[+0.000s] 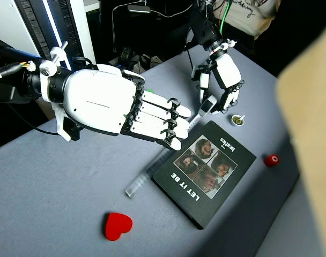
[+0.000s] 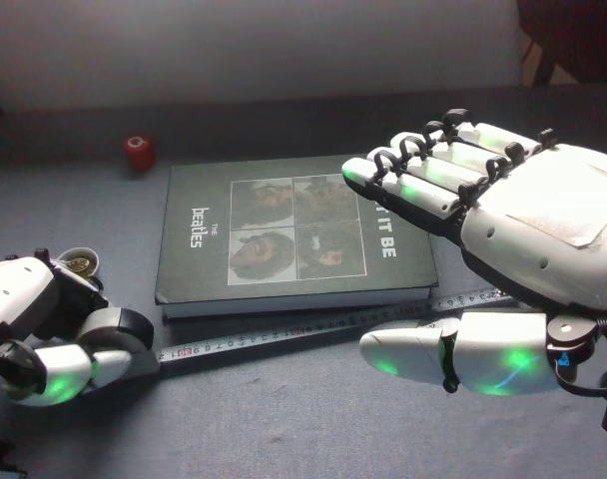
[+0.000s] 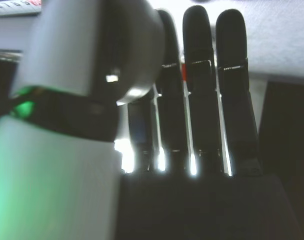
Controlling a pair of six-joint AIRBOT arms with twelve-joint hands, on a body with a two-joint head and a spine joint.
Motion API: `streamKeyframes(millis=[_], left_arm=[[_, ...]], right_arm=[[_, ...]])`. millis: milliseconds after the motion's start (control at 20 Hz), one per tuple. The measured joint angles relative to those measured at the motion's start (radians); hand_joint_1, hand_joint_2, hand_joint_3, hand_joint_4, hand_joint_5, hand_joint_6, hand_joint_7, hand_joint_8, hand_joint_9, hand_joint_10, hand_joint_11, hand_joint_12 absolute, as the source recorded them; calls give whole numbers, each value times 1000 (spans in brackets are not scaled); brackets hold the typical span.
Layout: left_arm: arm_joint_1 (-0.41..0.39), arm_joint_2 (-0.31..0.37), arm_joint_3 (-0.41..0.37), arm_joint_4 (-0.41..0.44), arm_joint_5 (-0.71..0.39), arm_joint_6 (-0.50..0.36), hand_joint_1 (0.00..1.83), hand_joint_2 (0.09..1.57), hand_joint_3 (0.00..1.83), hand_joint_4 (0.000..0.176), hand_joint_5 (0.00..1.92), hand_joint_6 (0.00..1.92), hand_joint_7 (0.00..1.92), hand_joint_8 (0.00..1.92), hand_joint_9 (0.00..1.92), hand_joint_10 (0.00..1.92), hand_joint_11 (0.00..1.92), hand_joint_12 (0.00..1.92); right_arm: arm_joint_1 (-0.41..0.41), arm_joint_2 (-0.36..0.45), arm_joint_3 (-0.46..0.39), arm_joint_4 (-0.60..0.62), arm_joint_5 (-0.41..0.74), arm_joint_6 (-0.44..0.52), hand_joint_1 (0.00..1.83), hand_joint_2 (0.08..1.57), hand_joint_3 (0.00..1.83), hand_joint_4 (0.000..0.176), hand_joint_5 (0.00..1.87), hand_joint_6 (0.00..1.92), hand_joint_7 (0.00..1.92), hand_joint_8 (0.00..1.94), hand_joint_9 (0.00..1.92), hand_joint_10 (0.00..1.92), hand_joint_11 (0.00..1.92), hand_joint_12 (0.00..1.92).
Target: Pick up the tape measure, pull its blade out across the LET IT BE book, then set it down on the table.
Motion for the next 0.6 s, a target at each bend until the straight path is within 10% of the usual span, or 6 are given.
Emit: streamKeyframes(millis=[600], left_arm=[[-49, 62, -14, 11, 27, -23, 600, 1025, 0, 0, 732, 1, 745, 5, 680, 3, 481, 563]], right_arm=[[-6, -5, 0, -58, 14, 6, 61, 1034, 0, 0, 38, 3, 92, 2, 76, 3, 0, 554]])
